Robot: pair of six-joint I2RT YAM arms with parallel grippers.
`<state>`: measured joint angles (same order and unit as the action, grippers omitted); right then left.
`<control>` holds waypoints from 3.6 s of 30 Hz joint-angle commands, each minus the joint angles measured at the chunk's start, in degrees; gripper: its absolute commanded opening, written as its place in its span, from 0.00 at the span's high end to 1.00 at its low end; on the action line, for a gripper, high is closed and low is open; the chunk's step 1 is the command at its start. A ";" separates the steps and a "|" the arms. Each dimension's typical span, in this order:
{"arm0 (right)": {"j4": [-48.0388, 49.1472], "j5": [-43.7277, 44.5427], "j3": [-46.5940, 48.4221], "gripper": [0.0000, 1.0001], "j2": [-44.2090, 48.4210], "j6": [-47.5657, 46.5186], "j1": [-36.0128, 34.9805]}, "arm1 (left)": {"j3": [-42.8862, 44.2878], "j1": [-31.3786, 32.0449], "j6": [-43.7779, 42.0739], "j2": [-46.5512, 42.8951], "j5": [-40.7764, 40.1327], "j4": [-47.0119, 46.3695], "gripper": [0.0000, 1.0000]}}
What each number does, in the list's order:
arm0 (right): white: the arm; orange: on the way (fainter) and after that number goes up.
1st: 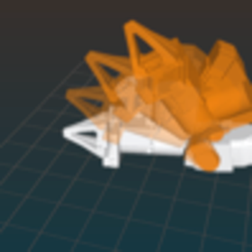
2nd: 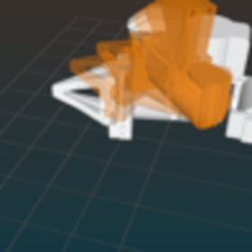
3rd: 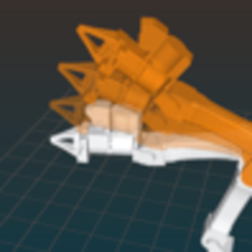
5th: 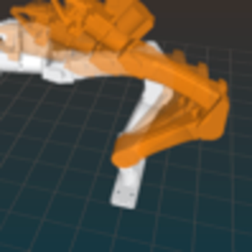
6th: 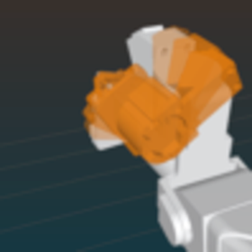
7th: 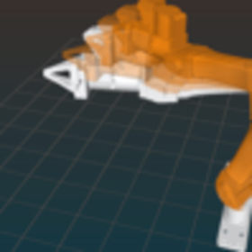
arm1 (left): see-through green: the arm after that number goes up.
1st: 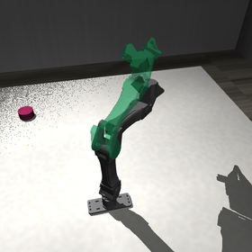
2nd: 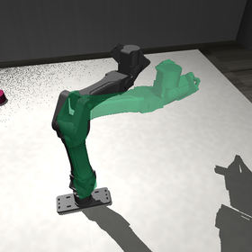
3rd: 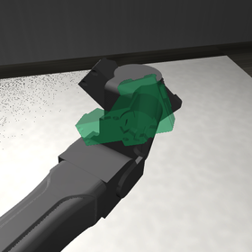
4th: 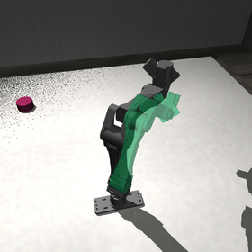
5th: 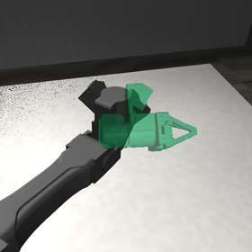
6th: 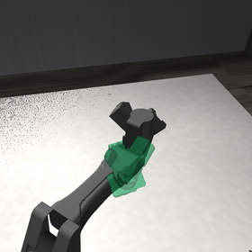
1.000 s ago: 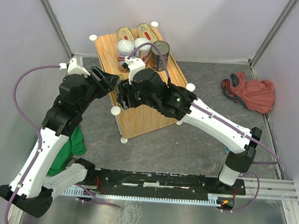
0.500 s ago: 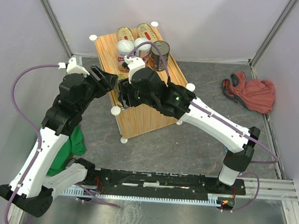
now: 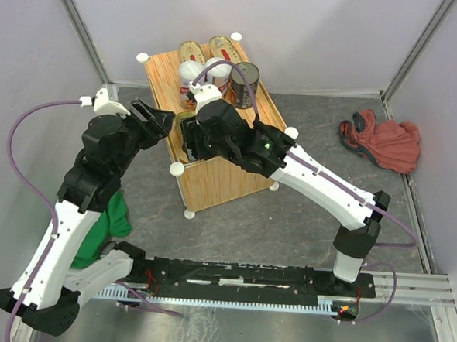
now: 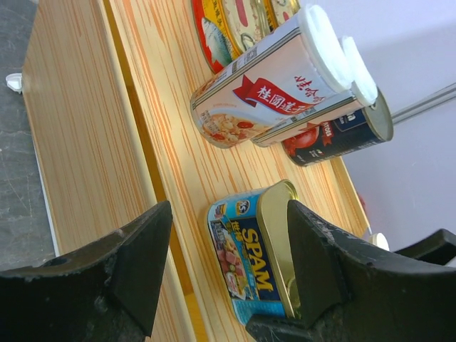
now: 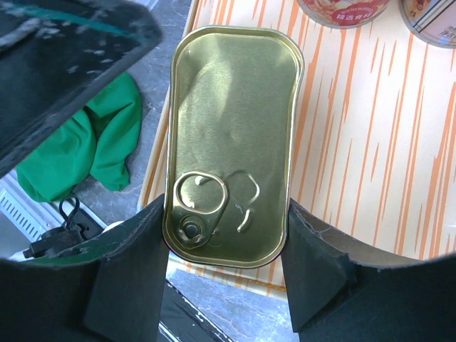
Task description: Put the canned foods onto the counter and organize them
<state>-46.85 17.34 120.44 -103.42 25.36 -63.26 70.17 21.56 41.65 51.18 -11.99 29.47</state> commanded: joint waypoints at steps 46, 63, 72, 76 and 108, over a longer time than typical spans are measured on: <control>-7.51 5.14 7.52 0.22 -2.35 4.65 -0.15 | 0.92 -0.32 -0.80 -3.80 -0.84 -1.72 0.28; -8.78 5.94 9.62 0.21 -1.44 3.64 -0.64 | 0.59 -0.29 -0.91 -3.89 -1.70 -1.70 0.28; -10.82 7.34 8.59 0.21 1.73 4.41 -1.96 | 1.89 -0.29 -0.93 -2.81 -3.04 -2.52 0.28; -11.36 9.52 5.19 0.21 5.26 5.53 -3.50 | 2.75 -0.29 -1.04 -2.00 -3.30 -3.61 0.28; -35.68 30.43 -53.41 0.12 51.49 45.65 6.95 | 11.57 -0.36 2.36 6.56 -3.70 -8.84 0.28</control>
<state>-80.16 49.95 72.60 -54.04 63.61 -61.60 80.97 21.56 41.15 58.02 -17.32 24.73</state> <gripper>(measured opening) 0.852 0.721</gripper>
